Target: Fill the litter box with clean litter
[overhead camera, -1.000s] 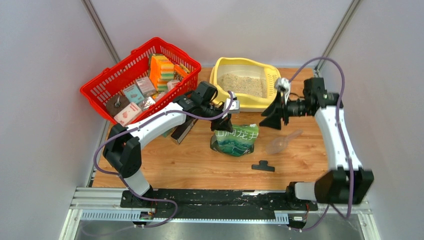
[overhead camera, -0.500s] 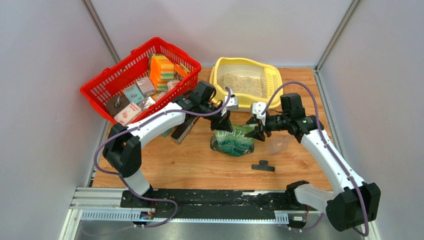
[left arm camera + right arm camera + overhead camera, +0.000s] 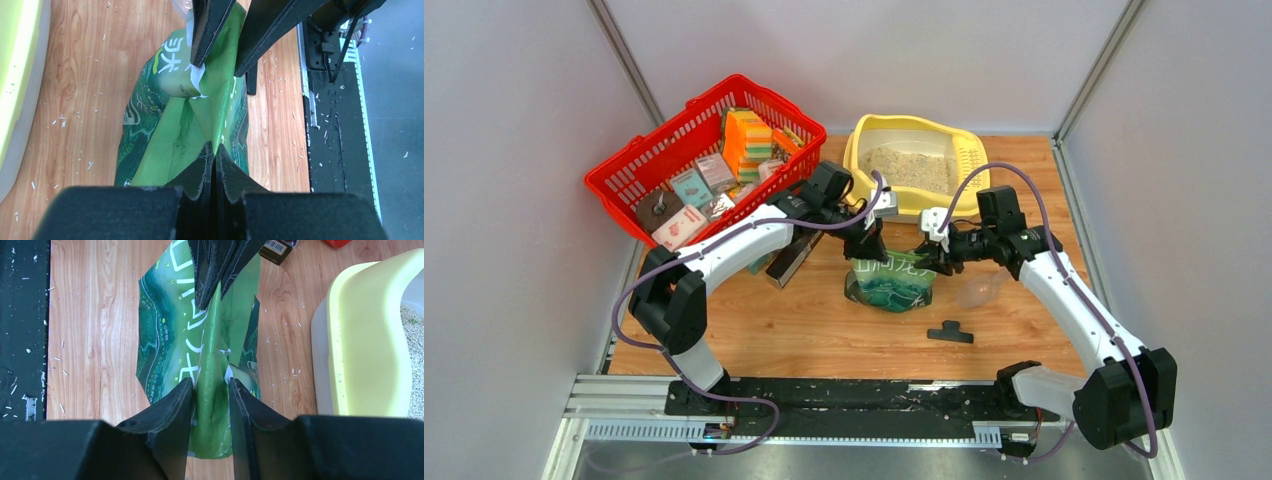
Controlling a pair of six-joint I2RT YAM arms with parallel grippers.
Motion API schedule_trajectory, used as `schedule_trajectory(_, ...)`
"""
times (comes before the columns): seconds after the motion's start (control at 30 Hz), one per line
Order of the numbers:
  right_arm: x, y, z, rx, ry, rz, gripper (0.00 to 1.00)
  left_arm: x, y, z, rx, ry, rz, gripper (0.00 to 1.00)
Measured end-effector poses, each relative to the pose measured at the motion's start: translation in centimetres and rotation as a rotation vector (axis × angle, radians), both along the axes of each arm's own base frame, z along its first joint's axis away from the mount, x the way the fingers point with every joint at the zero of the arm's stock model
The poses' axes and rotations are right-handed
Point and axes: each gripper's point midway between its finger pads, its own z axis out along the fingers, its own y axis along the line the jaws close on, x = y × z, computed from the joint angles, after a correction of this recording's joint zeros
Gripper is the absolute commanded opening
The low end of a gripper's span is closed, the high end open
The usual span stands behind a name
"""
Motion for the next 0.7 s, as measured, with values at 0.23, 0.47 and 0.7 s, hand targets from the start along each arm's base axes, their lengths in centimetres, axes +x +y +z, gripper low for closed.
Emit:
schedule_trajectory(0.23,-0.1,-0.1,-0.3,-0.016,0.002,-0.001,0.06,0.2,0.2,-0.2,-0.017,0.018,0.003,0.05)
schedule_trajectory(0.47,-0.4,-0.2,-0.5,-0.022,0.061,-0.036,0.0,0.2,1.0,-0.3,-0.015,0.023,0.012,0.41)
schedule_trajectory(0.7,-0.6,-0.3,-0.6,-0.024,0.129,-0.083,0.0,-0.6,3.9,-0.9,0.063,-0.104,-0.048,0.15)
